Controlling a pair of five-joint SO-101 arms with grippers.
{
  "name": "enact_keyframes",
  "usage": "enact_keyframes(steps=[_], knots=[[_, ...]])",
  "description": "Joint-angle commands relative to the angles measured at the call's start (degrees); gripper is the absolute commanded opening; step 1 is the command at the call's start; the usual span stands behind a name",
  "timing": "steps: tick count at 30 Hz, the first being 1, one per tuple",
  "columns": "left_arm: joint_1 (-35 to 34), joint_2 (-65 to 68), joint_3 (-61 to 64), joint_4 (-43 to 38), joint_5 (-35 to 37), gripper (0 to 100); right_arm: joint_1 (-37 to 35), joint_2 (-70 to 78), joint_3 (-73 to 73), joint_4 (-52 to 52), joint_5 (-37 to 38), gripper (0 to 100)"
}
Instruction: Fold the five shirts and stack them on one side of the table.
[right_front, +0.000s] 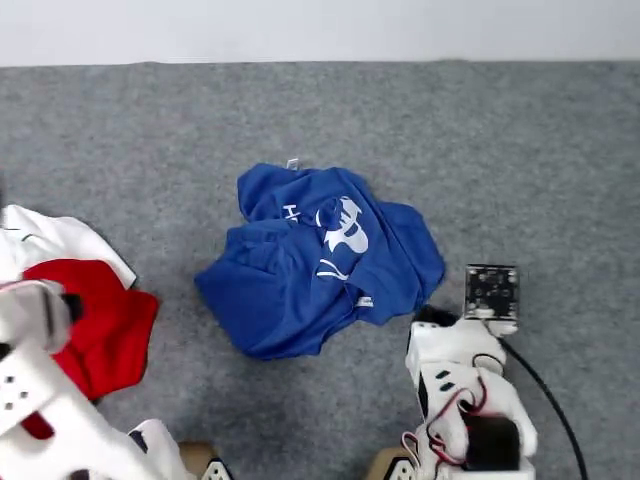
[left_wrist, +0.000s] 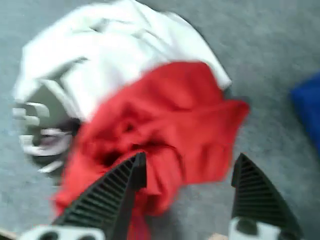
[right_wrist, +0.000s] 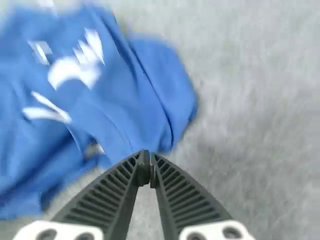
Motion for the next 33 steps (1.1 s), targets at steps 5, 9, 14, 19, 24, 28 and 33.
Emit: enact_keyframes(steps=[5, 9, 14, 19, 24, 28, 33], knots=[[13.36, -3.34, 5.49, 1.49, 7.47, 27, -0.31, 23.52, -24.44, 0.31, 2.02, 0.8], [18.46, -3.34, 8.75, 1.32, 9.32, 27, -2.33, 42.07, -34.73, 2.77, 1.85, 0.9], [19.6, -3.43, 12.7, 1.23, 8.97, 27, -7.08, 59.12, -42.46, 6.64, 2.2, 1.0], [19.43, -3.43, 12.79, -0.53, 9.14, 27, -17.98, 70.55, -43.69, 9.54, 18.9, 0.9], [14.07, -3.43, 12.88, -4.13, 9.32, 27, -28.09, 77.41, -43.78, 9.1, 30.24, 0.9], [7.65, -3.34, 12.97, -6.68, 9.05, 27, -36.26, 81.8, -43.78, 6.55, 30.51, 1.9], [4.92, -3.34, 12.97, -7.74, 8.97, 27, -42.95, 86.9, -43.87, 1.71, 30.15, 18.0]])
